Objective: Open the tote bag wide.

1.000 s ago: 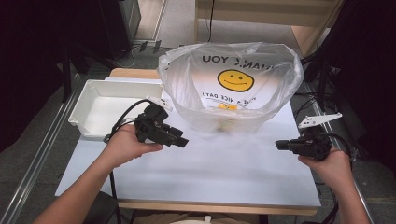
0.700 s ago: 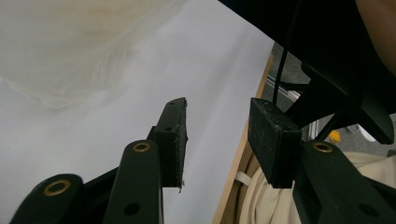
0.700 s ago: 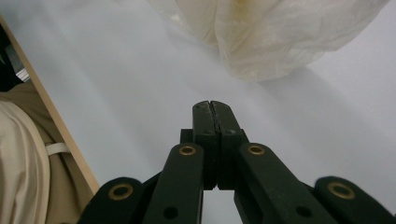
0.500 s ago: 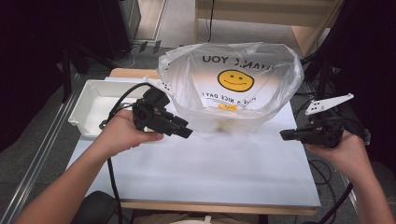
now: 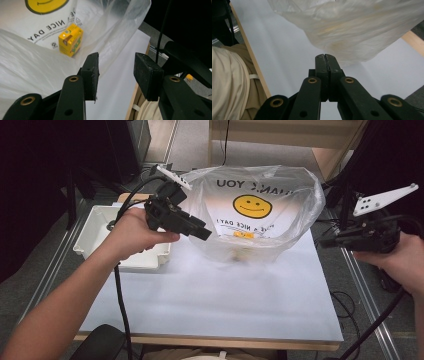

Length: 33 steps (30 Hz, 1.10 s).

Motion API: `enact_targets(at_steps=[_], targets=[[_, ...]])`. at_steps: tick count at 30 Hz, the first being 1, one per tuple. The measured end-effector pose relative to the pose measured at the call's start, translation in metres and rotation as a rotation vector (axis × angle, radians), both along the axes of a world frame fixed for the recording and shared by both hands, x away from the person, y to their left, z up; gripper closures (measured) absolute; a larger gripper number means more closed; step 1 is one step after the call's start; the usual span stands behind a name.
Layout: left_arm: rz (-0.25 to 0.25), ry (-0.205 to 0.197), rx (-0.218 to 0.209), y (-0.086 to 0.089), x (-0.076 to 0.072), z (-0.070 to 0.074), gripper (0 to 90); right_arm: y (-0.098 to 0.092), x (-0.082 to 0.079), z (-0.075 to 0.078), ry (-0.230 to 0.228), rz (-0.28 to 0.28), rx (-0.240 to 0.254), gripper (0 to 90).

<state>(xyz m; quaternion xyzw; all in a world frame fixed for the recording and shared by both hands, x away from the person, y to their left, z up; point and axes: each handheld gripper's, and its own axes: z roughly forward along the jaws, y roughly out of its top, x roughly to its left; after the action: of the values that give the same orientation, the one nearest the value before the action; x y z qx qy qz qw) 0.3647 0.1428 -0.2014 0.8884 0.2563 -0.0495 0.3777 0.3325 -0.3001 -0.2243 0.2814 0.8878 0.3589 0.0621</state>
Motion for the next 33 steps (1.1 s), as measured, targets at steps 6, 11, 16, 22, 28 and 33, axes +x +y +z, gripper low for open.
enact_targets(at_steps=[6,11,16,22,28,33], targets=[[0.018,0.006,0.002,-0.001,0.016,0.011,56.4,-0.009,0.017,0.027,-0.045,0.048,0.006,90.0],[0.029,0.0,0.014,-0.004,0.027,0.02,56.2,-0.008,0.034,0.052,-0.059,0.078,0.003,90.0],[0.042,-0.003,0.007,-0.006,0.036,0.028,56.0,0.002,0.047,0.075,-0.053,0.097,-0.011,90.0],[0.059,-0.003,0.014,-0.008,0.048,0.034,56.0,0.021,0.06,0.089,-0.045,0.114,-0.038,90.0],[0.079,-0.009,0.028,-0.013,0.062,0.039,56.7,0.053,0.078,0.095,-0.047,0.15,-0.081,90.0],[0.093,-0.019,0.045,-0.019,0.075,0.037,58.7,0.069,0.09,0.087,-0.039,0.158,-0.11,90.0]])
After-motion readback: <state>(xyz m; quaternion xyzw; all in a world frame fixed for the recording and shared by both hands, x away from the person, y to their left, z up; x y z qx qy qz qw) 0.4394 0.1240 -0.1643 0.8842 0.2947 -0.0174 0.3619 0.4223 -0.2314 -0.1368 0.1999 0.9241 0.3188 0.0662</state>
